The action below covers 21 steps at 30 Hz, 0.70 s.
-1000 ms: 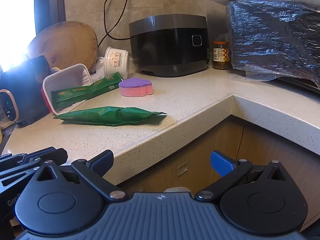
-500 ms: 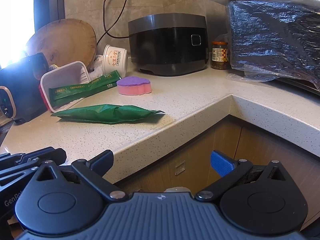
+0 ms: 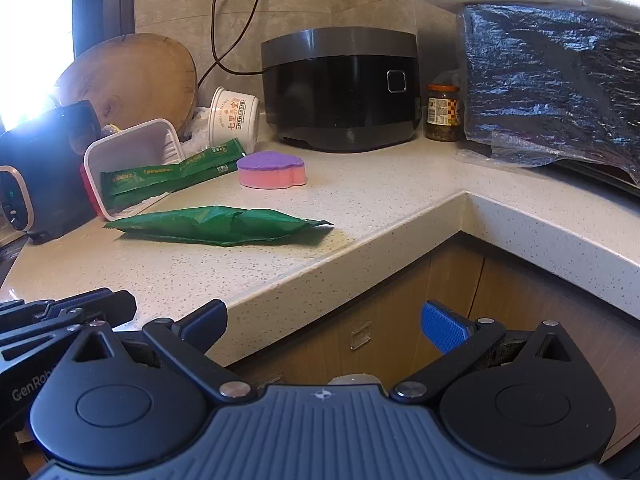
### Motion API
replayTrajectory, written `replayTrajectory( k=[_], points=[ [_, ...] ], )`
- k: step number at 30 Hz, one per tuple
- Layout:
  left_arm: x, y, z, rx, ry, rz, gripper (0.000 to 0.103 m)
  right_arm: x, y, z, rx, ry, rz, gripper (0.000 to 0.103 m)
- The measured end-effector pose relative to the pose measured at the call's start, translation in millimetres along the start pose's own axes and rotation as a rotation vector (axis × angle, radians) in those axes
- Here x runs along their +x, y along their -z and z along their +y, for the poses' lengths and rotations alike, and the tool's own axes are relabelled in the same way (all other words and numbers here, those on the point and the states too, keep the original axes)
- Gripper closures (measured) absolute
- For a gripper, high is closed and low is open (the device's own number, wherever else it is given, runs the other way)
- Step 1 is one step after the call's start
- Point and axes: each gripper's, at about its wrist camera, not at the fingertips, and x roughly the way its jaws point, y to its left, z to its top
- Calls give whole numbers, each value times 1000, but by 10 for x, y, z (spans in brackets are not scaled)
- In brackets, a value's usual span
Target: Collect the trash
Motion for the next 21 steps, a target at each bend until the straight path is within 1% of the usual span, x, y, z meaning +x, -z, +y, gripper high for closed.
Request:
replayTrajectory(
  k=[21],
  points=[
    [1, 3, 19, -5, -1, 1, 87, -15, 18, 16, -8, -4, 2, 0]
  ],
)
